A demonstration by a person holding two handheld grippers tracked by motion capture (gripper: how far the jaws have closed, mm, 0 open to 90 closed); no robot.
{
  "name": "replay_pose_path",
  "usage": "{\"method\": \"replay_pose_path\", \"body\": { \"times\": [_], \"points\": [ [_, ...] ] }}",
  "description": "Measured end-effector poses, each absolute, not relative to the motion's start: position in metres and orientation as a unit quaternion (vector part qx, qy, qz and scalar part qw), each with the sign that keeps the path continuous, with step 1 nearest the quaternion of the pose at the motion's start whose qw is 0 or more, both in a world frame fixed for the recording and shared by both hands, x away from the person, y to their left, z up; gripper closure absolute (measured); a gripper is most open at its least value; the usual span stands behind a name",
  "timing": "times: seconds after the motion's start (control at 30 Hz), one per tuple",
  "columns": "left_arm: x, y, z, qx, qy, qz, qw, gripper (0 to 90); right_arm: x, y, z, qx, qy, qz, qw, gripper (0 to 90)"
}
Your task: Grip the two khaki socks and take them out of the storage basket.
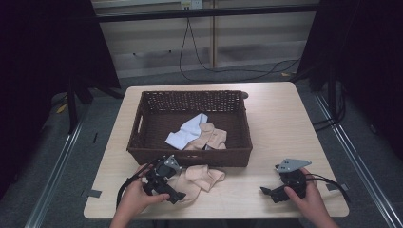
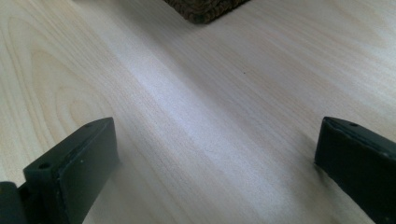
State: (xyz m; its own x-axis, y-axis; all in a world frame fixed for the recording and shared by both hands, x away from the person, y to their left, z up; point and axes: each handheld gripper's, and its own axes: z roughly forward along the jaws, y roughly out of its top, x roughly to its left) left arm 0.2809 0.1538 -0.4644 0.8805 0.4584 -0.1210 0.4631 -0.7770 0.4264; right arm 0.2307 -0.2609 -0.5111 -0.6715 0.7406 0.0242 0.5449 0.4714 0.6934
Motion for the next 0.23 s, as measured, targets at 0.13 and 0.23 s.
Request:
{"method": "replay_pose_path", "body": {
  "times": [0.13, 0.23],
  "points": [
    [0.2802, 0.1522, -0.4681, 0.944, 0.24, -0.004, 0.224, 3.6, 0.2307, -0.2609, -0.5111, 0.38, 0.846, 0.346, 0.141, 0.0],
    [0.2798, 0.1515, -0.468, 0.944, 0.24, -0.004, 0.226, 3.5, 0.2307, -0.2609, -0.5111, 0.38, 0.846, 0.346, 0.141, 0.0]
  ]
}}
